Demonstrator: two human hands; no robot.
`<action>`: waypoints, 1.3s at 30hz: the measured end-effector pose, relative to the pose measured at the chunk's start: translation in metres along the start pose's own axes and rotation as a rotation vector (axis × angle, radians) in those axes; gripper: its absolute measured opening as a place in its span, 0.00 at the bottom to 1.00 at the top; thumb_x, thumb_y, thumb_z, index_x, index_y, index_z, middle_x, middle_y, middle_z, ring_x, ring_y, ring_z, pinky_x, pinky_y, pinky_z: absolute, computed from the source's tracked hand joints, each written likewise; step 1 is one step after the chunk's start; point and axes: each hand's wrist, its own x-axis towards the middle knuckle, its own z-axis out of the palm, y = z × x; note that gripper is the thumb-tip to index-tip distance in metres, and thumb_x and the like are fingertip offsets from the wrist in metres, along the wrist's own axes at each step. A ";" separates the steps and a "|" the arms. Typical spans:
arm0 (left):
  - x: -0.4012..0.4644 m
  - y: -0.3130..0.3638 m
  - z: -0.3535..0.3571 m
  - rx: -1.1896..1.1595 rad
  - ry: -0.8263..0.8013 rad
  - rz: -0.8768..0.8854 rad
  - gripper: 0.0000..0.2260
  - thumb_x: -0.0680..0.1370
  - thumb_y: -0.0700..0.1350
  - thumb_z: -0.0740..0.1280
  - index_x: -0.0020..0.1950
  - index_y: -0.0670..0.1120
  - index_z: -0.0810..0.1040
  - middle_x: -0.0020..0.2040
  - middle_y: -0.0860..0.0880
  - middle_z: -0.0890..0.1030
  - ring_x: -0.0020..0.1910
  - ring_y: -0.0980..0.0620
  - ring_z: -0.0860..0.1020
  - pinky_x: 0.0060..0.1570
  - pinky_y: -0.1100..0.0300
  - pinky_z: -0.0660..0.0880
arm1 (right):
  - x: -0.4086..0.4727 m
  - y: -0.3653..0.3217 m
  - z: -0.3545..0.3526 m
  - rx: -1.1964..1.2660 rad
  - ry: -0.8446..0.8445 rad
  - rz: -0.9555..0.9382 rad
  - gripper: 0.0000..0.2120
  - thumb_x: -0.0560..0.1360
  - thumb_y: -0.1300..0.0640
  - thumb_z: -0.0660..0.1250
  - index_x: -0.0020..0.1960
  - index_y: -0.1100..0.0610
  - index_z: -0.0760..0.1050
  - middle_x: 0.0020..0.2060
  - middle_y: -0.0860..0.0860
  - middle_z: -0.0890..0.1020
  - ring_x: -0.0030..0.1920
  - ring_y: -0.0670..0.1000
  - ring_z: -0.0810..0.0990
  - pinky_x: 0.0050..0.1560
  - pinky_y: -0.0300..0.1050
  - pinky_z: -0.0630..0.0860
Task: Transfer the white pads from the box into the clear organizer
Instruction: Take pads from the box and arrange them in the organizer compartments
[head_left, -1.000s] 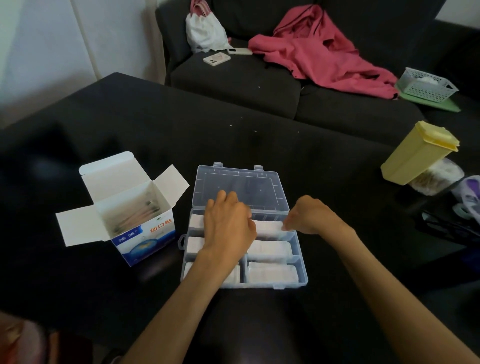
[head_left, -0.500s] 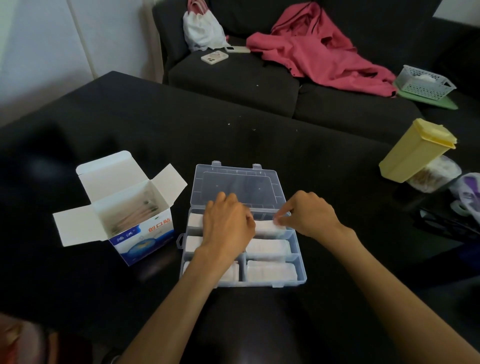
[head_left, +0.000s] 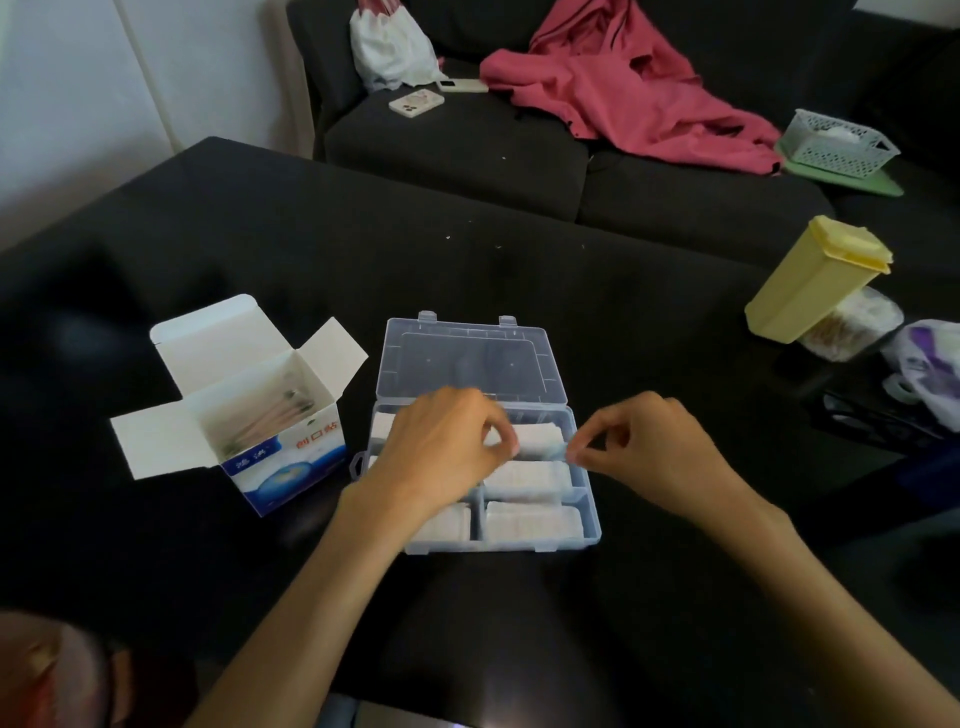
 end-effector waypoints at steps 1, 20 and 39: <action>-0.008 0.002 -0.001 0.027 -0.070 0.015 0.08 0.77 0.52 0.66 0.53 0.56 0.82 0.47 0.56 0.79 0.39 0.59 0.73 0.44 0.65 0.71 | -0.009 0.000 0.003 -0.039 -0.039 -0.004 0.02 0.71 0.49 0.70 0.41 0.43 0.78 0.36 0.42 0.79 0.33 0.42 0.75 0.33 0.32 0.69; -0.029 0.017 0.018 0.379 -0.148 0.038 0.14 0.77 0.55 0.66 0.59 0.50 0.78 0.56 0.48 0.80 0.55 0.47 0.77 0.53 0.55 0.70 | -0.013 -0.002 0.033 -0.216 -0.162 0.176 0.12 0.68 0.45 0.73 0.49 0.48 0.81 0.42 0.44 0.74 0.40 0.45 0.75 0.40 0.36 0.73; -0.026 0.010 0.020 0.252 -0.155 0.028 0.09 0.78 0.48 0.64 0.52 0.53 0.83 0.49 0.53 0.83 0.49 0.49 0.78 0.49 0.57 0.72 | -0.014 -0.017 0.034 -0.355 -0.228 0.244 0.15 0.73 0.46 0.68 0.53 0.55 0.73 0.41 0.49 0.76 0.41 0.47 0.77 0.42 0.40 0.75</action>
